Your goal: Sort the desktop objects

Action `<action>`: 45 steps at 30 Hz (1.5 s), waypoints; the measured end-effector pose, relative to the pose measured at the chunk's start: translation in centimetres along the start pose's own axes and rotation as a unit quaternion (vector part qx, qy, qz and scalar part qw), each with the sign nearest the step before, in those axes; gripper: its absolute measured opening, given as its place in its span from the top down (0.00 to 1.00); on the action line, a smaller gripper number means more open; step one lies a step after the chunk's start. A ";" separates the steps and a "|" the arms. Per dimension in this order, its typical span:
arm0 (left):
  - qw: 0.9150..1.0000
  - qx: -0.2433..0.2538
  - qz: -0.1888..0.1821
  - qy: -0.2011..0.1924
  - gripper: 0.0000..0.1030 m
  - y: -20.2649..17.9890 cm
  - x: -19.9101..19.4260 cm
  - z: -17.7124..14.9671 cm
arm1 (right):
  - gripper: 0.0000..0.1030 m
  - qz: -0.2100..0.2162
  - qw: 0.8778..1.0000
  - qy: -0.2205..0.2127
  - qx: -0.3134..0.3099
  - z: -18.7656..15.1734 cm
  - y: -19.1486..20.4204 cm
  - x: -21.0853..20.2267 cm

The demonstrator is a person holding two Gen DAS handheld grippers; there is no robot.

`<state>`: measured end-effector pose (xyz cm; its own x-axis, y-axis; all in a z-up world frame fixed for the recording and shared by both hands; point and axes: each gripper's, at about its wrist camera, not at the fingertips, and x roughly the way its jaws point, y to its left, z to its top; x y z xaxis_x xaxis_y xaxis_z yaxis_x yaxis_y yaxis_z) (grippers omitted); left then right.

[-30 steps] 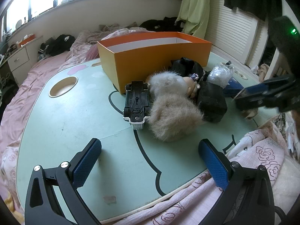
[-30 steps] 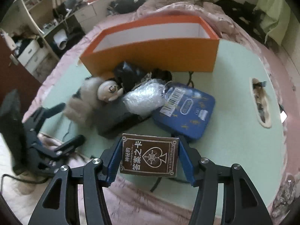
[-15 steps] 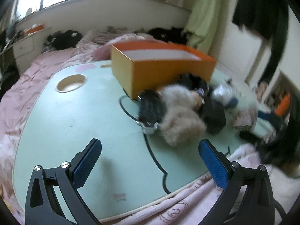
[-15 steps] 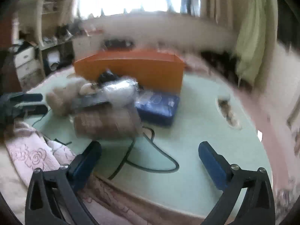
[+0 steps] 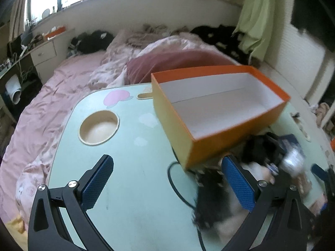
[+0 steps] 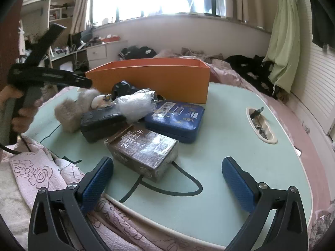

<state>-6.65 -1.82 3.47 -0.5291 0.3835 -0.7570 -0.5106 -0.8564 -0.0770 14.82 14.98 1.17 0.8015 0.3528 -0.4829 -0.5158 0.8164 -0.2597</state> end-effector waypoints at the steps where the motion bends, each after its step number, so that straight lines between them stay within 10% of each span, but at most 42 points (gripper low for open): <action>1: 1.000 0.000 0.012 0.009 0.00 0.1 0.7 0.3 | 0.00 0.001 1.000 0.000 -0.001 0.1 -0.1 -0.2; 6: 0.999 -0.001 0.037 0.031 0.00 0.5 2.3 0.8 | 0.00 0.008 1.000 -0.004 -0.005 0.0 -0.1 -0.1; 21: 0.996 0.051 -0.057 -0.045 0.00 -1.7 -7.2 -5.9 | 0.00 0.028 0.999 -0.014 -0.018 -0.3 -0.3 0.0; 28: 0.996 0.060 -0.060 0.010 0.00 -2.8 -4.4 -8.9 | 0.00 0.038 0.999 -0.019 -0.024 -0.2 -0.4 -0.1; 45: 0.997 0.056 -0.058 -0.007 0.00 -2.9 -3.1 -8.9 | 0.00 0.059 0.997 -0.027 -0.037 -0.6 -0.4 0.2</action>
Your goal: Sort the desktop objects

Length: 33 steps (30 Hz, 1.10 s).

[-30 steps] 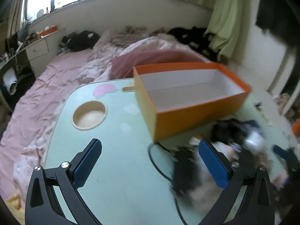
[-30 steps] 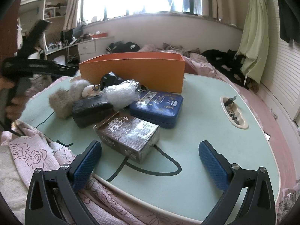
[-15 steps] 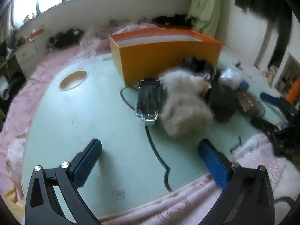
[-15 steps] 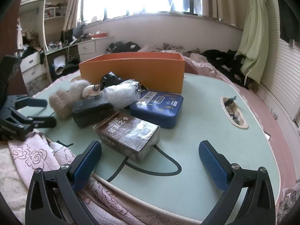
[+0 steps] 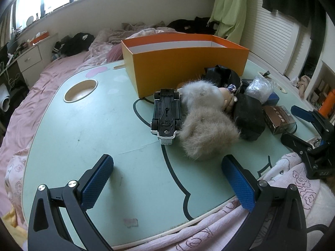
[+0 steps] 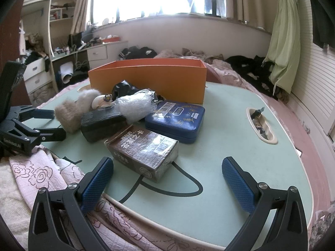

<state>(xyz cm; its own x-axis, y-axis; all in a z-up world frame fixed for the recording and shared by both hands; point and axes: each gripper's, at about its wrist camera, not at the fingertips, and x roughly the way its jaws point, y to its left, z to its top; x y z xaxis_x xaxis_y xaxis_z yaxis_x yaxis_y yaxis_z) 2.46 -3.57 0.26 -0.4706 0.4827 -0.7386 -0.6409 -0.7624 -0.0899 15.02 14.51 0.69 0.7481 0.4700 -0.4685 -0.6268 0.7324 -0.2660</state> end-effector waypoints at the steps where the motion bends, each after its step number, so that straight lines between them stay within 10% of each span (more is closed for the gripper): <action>1: 1.000 0.000 0.000 0.000 0.00 0.0 0.0 0.0 | 0.00 0.001 1.000 0.000 -0.001 0.0 0.0 0.0; 33: 1.000 0.002 -0.002 0.000 0.00 0.0 0.0 0.0 | 0.00 0.053 0.998 -0.012 -0.028 -0.8 0.0 0.5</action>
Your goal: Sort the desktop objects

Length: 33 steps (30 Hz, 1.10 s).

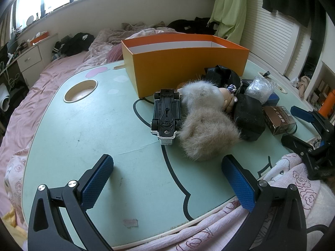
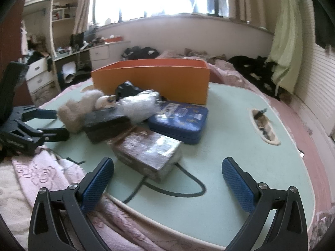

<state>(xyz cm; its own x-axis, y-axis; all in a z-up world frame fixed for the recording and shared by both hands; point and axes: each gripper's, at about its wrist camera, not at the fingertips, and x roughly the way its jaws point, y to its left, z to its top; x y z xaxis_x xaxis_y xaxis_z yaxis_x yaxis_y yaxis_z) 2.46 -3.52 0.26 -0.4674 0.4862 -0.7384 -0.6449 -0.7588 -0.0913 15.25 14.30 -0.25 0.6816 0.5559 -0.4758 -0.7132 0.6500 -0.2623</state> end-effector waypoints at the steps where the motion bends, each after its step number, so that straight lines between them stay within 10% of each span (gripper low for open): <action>1: 1.000 0.000 0.000 0.000 0.00 -0.1 -0.2 0.0 | 0.00 0.002 1.000 0.000 -0.003 0.3 0.2 -0.1; 11: 1.000 0.001 0.000 0.000 0.00 -0.1 -0.2 0.0 | 0.00 0.021 0.999 0.023 -0.038 3.6 3.8 0.3; 16: 1.000 0.001 0.000 0.000 0.00 -0.1 -0.1 0.0 | 0.33 0.045 0.997 0.036 -0.043 3.8 3.6 0.7; 29: 0.999 -0.002 -0.005 -0.034 0.01 -0.2 -1.9 0.0 | 0.34 0.087 0.996 -0.033 0.005 2.8 0.8 -2.3; 33: 0.998 -0.002 -0.022 -0.061 0.15 -0.5 -3.2 0.6 | 0.34 0.091 0.995 -0.029 -0.002 2.9 1.0 -2.3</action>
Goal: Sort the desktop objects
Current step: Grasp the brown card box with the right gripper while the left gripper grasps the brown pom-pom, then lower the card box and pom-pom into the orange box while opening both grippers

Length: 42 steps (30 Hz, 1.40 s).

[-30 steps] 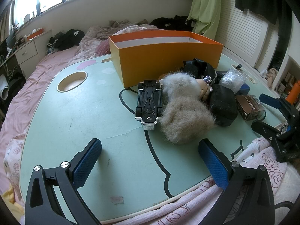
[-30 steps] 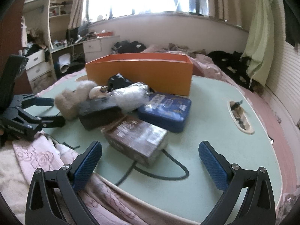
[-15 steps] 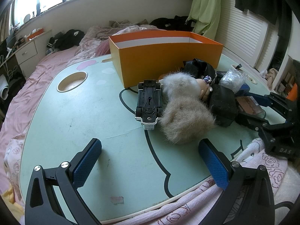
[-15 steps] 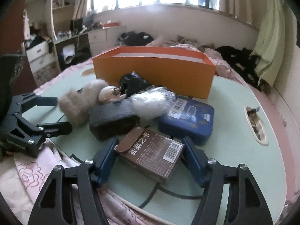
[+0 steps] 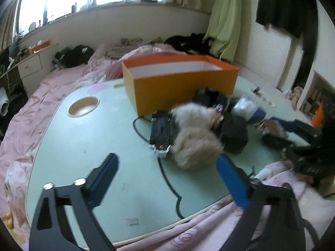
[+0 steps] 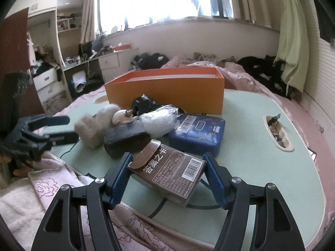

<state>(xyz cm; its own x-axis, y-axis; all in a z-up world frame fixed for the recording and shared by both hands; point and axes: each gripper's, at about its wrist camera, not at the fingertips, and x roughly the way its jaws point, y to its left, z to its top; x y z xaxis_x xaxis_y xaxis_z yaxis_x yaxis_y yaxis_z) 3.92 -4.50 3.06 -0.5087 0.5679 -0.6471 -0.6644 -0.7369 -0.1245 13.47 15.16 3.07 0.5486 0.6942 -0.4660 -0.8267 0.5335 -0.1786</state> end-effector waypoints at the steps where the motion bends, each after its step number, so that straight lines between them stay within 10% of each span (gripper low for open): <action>1: 1.000 -0.001 -0.007 -0.002 0.19 -0.1 -0.1 0.2 | 0.34 0.001 1.000 0.001 0.000 0.0 0.0 0.0; 9: 0.998 0.052 -0.020 0.009 0.30 -3.1 1.4 1.8 | 0.34 0.016 1.000 0.005 0.005 -0.2 -0.6 0.0; 13: 0.997 0.070 -0.020 0.041 0.59 -4.0 2.9 1.4 | 0.34 0.020 1.000 0.004 0.001 -0.2 -0.6 -0.1; 22: 0.998 0.045 -0.040 0.001 0.60 -2.9 0.5 2.0 | 0.34 0.029 0.999 -0.026 -0.011 1.3 -0.5 -1.3; 30: 0.999 0.015 -0.013 -0.046 0.60 -1.1 -0.4 8.4 | 0.34 0.008 0.998 -0.059 -0.026 11.4 -0.5 -0.2; 42: 0.995 -0.097 -0.036 0.006 0.39 3.5 8.2 11.3 | 0.31 0.102 0.985 0.089 0.110 16.1 -6.0 11.7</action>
<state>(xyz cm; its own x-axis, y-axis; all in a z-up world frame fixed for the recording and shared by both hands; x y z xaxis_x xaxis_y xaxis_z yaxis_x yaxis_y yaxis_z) -8.75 1.71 5.83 -0.4563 0.6190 -0.6393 -0.5803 -0.7516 -0.3135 26.85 27.82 12.67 0.3282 0.7125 -0.6201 -0.8596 0.4975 0.1168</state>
